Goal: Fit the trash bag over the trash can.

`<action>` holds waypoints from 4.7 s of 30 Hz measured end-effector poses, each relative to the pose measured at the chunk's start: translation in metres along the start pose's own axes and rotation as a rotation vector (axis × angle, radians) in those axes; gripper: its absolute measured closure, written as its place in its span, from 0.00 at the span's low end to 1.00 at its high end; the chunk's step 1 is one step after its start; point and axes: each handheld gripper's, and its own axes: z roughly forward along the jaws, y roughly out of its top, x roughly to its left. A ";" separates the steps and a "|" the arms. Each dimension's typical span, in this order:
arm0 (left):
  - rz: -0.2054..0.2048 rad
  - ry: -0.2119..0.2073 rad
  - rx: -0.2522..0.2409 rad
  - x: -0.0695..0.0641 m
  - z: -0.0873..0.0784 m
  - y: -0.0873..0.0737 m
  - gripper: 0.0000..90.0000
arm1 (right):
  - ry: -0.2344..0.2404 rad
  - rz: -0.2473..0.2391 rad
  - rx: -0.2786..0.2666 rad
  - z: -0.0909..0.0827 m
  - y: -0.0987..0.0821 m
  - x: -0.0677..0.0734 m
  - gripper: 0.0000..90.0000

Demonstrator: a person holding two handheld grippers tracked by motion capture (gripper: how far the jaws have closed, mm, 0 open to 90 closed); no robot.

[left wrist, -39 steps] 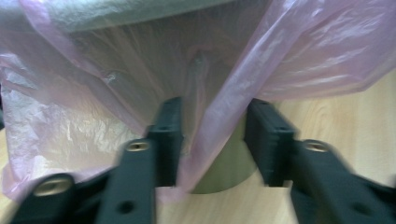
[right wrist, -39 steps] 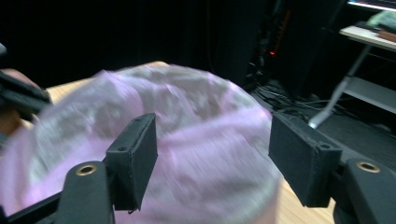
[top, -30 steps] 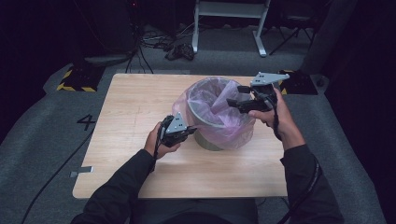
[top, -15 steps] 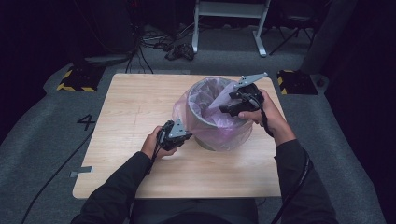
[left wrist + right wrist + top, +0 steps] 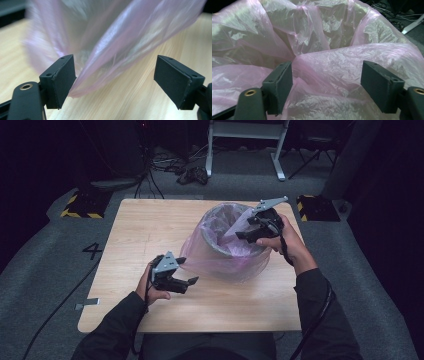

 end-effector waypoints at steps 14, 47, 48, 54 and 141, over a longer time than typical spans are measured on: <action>0.048 0.144 0.124 -0.008 -0.032 0.003 0.18 | -0.024 0.020 0.010 0.001 0.003 -0.002 0.28; -0.079 0.121 0.387 0.040 -0.015 -0.087 0.16 | 0.094 -0.056 0.299 0.026 0.008 -0.001 0.30; -0.085 0.121 0.384 0.040 -0.014 -0.087 0.16 | 0.094 -0.059 0.311 0.027 0.009 -0.001 0.30; -0.083 0.134 0.386 0.039 -0.013 -0.086 0.16 | 0.097 -0.061 0.384 0.033 0.011 -0.002 0.30; -0.090 0.132 0.385 0.039 -0.014 -0.087 0.16 | -0.045 -0.124 -0.057 -0.091 -0.087 0.039 0.18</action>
